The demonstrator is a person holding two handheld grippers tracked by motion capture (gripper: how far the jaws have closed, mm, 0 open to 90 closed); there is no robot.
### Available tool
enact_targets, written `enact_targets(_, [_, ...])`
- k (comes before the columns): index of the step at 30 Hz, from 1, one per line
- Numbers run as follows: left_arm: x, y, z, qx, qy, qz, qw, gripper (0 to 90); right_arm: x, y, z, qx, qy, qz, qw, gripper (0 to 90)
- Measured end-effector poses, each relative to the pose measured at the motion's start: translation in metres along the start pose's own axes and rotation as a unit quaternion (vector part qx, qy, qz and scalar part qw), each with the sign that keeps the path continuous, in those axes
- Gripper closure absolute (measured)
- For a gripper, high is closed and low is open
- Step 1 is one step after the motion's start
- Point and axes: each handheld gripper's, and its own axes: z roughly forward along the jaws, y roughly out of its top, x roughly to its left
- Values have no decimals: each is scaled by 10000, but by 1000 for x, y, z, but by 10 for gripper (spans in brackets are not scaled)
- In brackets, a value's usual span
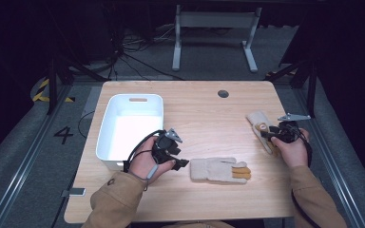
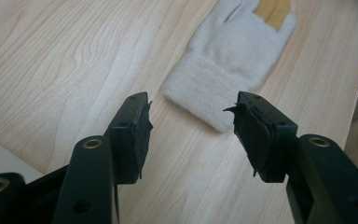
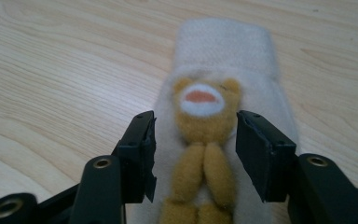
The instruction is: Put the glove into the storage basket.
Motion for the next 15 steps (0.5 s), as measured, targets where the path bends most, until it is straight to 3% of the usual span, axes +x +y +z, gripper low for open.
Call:
enact_targets(4, [0,-1,1,10,-17,-9,10000,466,-4,-4,3,53,-123,107,9999,488])
enact_targets(13, [1,-1,1,12,-19,-23,10000,466,-5,-7,9,301,-150,164,9993,484])
enact_targets(15, [2,-1,1,13,-15,-26,10000,466,-3,-7,8,404,-205,198,9988,521])
